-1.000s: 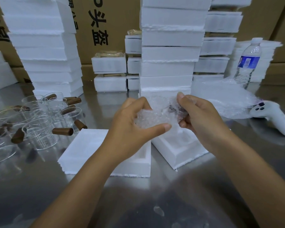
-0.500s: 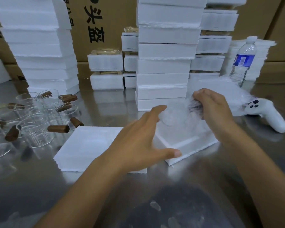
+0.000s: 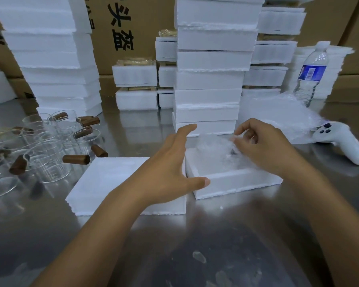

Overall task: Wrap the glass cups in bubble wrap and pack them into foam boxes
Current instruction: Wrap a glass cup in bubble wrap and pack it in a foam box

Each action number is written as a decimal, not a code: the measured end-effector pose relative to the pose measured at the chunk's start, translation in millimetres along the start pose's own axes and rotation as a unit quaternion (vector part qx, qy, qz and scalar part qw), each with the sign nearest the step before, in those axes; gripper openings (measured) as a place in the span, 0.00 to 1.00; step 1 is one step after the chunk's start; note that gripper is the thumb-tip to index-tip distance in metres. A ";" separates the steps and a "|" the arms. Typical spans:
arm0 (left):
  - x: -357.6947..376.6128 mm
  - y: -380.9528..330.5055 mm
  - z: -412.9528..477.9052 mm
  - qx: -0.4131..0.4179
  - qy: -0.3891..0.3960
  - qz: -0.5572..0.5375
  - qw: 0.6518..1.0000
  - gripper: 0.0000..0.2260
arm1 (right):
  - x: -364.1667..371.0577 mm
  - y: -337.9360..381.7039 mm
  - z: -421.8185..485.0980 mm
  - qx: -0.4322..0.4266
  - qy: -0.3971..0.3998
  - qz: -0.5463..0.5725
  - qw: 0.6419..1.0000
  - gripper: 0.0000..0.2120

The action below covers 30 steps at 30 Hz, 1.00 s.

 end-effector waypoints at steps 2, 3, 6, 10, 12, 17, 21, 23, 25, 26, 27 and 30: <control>-0.6 0.3 -0.4 -0.003 0.003 0.006 1.000 0.41 | 4.5 -3.3 0.0 0.019 0.024 -0.054 0.998 0.05; -0.7 0.1 -0.9 -0.005 0.007 0.008 1.000 0.40 | 5.5 -3.2 0.2 0.021 0.024 -0.054 0.998 0.06; -4.4 -1.4 -0.5 -0.024 -0.002 -0.026 0.999 0.38 | -3.5 -1.5 2.3 0.027 -0.058 0.028 0.998 0.04; -15.6 4.3 0.7 -0.060 -0.084 0.020 0.994 0.17 | -21.5 -13.7 2.8 0.132 -0.192 0.116 0.966 0.04; -18.2 6.3 -1.0 -0.095 -0.081 0.049 0.991 0.13 | -21.8 -20.7 1.5 0.194 -0.174 0.126 0.957 0.09; -13.9 1.0 -5.2 -0.135 -0.026 0.102 0.985 0.15 | -16.9 -32.0 1.2 0.250 -0.082 0.092 0.961 0.08; -11.5 -2.9 -6.5 -0.139 -0.012 0.080 0.987 0.17 | -17.3 -34.3 0.7 0.271 -0.060 0.099 0.955 0.04; -13.1 -8.4 -7.6 -0.129 -0.025 0.070 0.989 0.17 | -17.8 -33.5 0.1 0.274 -0.063 0.100 0.954 0.04; -17.9 -14.9 -8.6 -0.109 -0.052 0.067 0.990 0.17 | -17.1 -34.4 0.6 0.281 -0.069 0.111 0.951 0.07; -22.0 -20.4 -9.9 -0.098 -0.065 0.057 0.991 0.16 | -16.5 -35.6 1.3 0.283 -0.074 0.117 0.949 0.11; -27.5 -26.5 -11.4 -0.088 -0.076 0.039 0.992 0.16 | -16.4 -34.9 0.7 0.287 -0.072 0.119 0.948 0.13; -50.5 -42.6 -15.7 -0.052 -0.134 -0.039 0.989 0.14 | -14.3 -36.9 2.3 0.287 -0.068 0.122 0.948 0.16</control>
Point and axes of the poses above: each hand's wrist, its own z-axis towards the middle knuckle, its own x-axis out of the palm, y = z × x, the point moved 3 cm from there along z, towards the middle knuckle, and after that the axes turned 4 degrees about y, right-handed, at the moved point
